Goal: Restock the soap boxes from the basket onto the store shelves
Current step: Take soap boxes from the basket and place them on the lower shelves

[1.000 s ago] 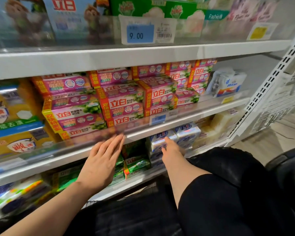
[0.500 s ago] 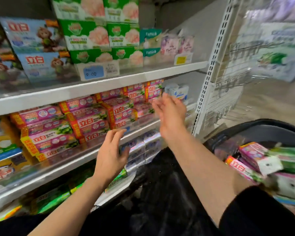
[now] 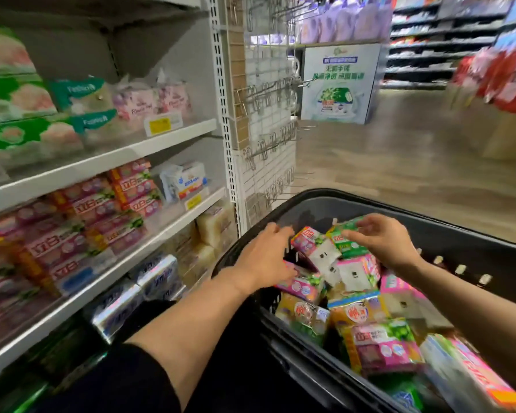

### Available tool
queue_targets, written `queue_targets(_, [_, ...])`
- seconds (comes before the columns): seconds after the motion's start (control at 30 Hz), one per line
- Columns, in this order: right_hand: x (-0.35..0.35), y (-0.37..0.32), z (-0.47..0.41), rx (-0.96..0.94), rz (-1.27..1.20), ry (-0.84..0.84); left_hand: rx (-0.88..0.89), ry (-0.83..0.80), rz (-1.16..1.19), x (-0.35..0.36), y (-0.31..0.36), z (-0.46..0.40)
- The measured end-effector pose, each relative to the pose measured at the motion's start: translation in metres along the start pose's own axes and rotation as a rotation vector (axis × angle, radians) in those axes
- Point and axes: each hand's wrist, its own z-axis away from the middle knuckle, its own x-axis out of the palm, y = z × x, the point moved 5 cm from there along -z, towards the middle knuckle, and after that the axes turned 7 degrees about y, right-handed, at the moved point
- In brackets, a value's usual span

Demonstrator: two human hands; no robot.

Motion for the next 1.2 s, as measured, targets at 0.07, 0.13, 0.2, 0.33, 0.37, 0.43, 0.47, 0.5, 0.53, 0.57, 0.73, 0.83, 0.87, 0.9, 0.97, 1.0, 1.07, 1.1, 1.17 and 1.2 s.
queue_targets(0.07, [0.006, 0.021, -0.001, -0.020, 0.064, -0.043, -0.056, -0.060, -0.020, 0.025, -0.001, -0.012])
queue_targets(0.13, [0.024, 0.031, 0.000, -0.112, 0.133, -0.081, -0.099, -0.102, -0.066, 0.045, -0.007, -0.024])
queue_targets(0.2, [0.051, 0.034, 0.002, -0.244, 0.252, -0.118, -0.115, -0.140, -0.133, 0.062, -0.017, -0.032])
queue_targets(0.33, [0.098, 0.026, 0.006, -0.387, 0.389, -0.017, -0.030, -0.272, -0.260, 0.082, -0.029, -0.044])
queue_targets(0.37, [0.106, 0.022, 0.006, -0.389, 0.426, 0.005, 0.026, -0.304, -0.311, 0.086, -0.029, -0.047])
queue_targets(0.43, [0.112, 0.018, 0.002, -0.343, 0.454, 0.039, 0.142, -0.356, -0.420, 0.094, -0.030, -0.050])
queue_targets(0.47, [0.110, 0.017, 0.000, -0.317, 0.436, 0.048, 0.181, -0.367, -0.458, 0.099, -0.031, -0.050])
queue_targets(0.5, [0.106, 0.019, -0.002, -0.287, 0.388, 0.054, 0.214, -0.369, -0.489, 0.106, -0.032, -0.051])
queue_targets(0.53, [0.101, 0.021, -0.004, -0.258, 0.319, 0.063, 0.246, -0.359, -0.510, 0.111, -0.033, -0.051])
queue_targets(0.57, [0.096, 0.023, -0.005, -0.236, 0.243, 0.070, 0.279, -0.344, -0.516, 0.115, -0.032, -0.050])
queue_targets(0.73, [0.068, 0.031, -0.006, -0.131, -0.103, 0.142, 0.369, -0.360, -0.567, 0.125, -0.032, -0.057])
queue_targets(0.83, [0.049, 0.036, -0.009, -0.108, -0.283, 0.148, 0.358, -0.326, -0.540, 0.117, -0.031, -0.062])
queue_targets(0.87, [0.044, 0.037, -0.010, -0.115, -0.343, 0.135, 0.360, -0.306, -0.515, 0.112, -0.029, -0.063])
queue_targets(0.9, [0.040, 0.037, -0.010, -0.123, -0.401, 0.122, 0.376, -0.277, -0.487, 0.106, -0.025, -0.063])
queue_targets(0.97, [0.032, 0.032, -0.011, -0.141, -0.485, 0.115, 0.438, -0.203, -0.448, 0.094, -0.017, -0.062])
queue_targets(1.0, [0.027, 0.026, -0.011, -0.158, -0.518, 0.120, 0.464, -0.170, -0.438, 0.086, -0.013, -0.060])
queue_targets(1.07, [0.017, 0.012, -0.013, -0.192, -0.587, 0.120, 0.468, -0.101, -0.416, 0.069, -0.009, -0.054])
queue_targets(1.1, [0.012, 0.005, -0.013, -0.204, -0.626, 0.113, 0.442, -0.065, -0.380, 0.058, -0.008, -0.051])
queue_targets(1.17, [0.002, -0.010, -0.013, -0.205, -0.720, 0.097, 0.402, 0.039, -0.265, 0.029, -0.009, -0.041])
queue_targets(1.2, [-0.002, -0.017, -0.013, -0.203, -0.767, 0.088, 0.386, 0.116, -0.203, 0.010, -0.010, -0.035])
